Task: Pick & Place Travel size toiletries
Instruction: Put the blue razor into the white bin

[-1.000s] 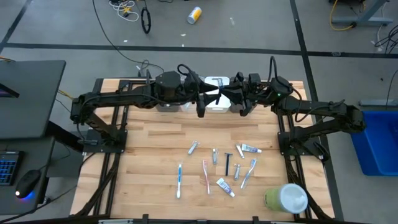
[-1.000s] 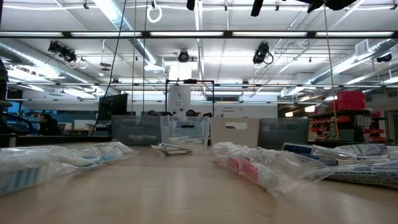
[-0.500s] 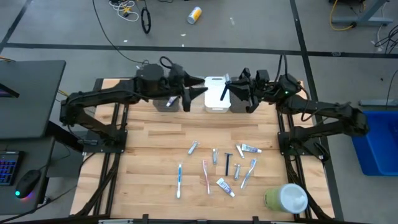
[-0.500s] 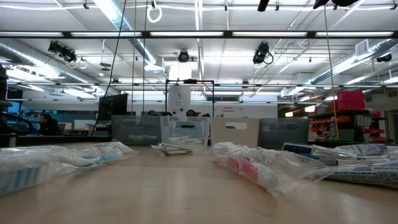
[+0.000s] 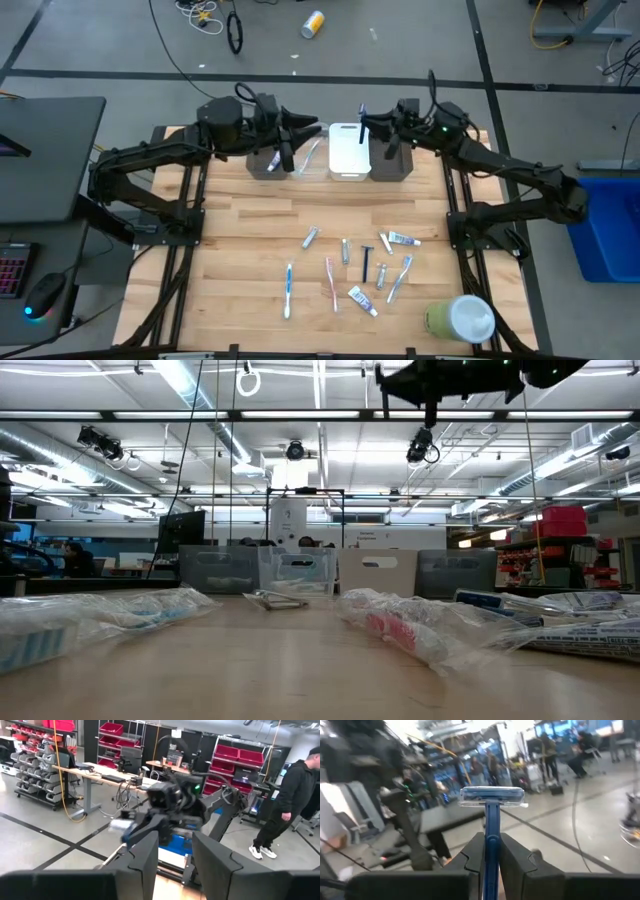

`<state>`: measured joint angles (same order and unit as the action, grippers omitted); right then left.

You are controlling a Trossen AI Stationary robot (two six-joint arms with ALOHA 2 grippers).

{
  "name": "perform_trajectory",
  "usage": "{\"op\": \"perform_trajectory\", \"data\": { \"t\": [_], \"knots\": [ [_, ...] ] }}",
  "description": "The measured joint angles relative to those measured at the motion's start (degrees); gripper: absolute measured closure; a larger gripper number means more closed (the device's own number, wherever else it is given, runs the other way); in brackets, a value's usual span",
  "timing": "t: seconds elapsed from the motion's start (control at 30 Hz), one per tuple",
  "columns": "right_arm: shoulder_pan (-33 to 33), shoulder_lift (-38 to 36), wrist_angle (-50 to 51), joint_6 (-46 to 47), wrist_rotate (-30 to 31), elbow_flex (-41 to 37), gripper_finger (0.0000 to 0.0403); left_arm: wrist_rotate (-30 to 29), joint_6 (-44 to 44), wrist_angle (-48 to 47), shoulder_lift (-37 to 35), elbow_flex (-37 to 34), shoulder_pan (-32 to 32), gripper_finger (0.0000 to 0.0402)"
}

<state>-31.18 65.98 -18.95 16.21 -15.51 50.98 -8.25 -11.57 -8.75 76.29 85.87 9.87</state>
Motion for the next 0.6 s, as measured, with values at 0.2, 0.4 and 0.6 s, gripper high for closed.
{"op": "perform_trajectory", "data": {
  "t": [0.2,0.4,0.6],
  "knots": [
    [-3.45,6.43,1.67,-0.64,-0.01,0.00,0.0359,-0.02,-0.06,0.04,0.26,-0.01,0.00,0.0285],
    [-5.60,14.10,1.74,-0.10,0.02,0.00,0.0359,-0.09,-0.18,0.09,0.24,-0.01,-0.02,0.0285],
    [-6.20,19.66,1.73,0.00,-0.03,0.00,0.0359,-0.13,-0.20,0.07,0.24,-0.01,-0.02,0.0288]
  ]
}}
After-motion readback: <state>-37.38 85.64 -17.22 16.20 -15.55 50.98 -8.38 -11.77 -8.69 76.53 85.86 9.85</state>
